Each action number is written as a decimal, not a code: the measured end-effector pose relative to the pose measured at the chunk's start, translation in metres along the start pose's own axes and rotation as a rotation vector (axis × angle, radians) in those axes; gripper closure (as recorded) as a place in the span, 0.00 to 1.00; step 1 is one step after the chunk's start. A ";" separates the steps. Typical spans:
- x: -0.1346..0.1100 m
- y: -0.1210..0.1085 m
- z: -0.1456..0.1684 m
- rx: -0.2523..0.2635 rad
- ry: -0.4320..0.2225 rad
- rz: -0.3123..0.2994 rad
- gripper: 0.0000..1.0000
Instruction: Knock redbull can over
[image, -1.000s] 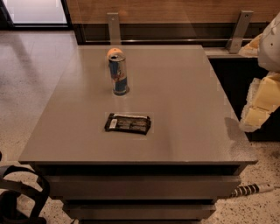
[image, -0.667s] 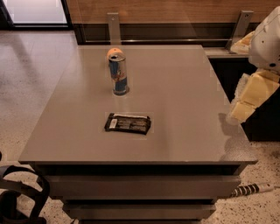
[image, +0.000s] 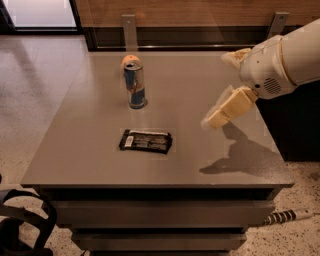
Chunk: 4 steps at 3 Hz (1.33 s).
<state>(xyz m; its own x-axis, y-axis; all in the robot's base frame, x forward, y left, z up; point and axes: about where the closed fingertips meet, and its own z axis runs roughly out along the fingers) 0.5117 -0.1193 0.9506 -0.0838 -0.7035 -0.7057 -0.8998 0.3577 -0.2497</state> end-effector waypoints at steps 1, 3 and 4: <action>-0.039 -0.025 0.034 0.074 -0.289 0.044 0.00; -0.068 -0.049 0.050 0.140 -0.424 0.061 0.00; -0.075 -0.067 0.084 0.099 -0.468 0.104 0.00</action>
Offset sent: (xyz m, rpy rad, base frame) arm 0.0985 0.0672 0.0427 0.5369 -0.3154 -0.0688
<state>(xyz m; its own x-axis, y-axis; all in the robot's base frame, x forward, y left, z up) 0.6139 -0.0389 0.9650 0.0507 -0.3178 -0.9468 -0.8498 0.4843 -0.2081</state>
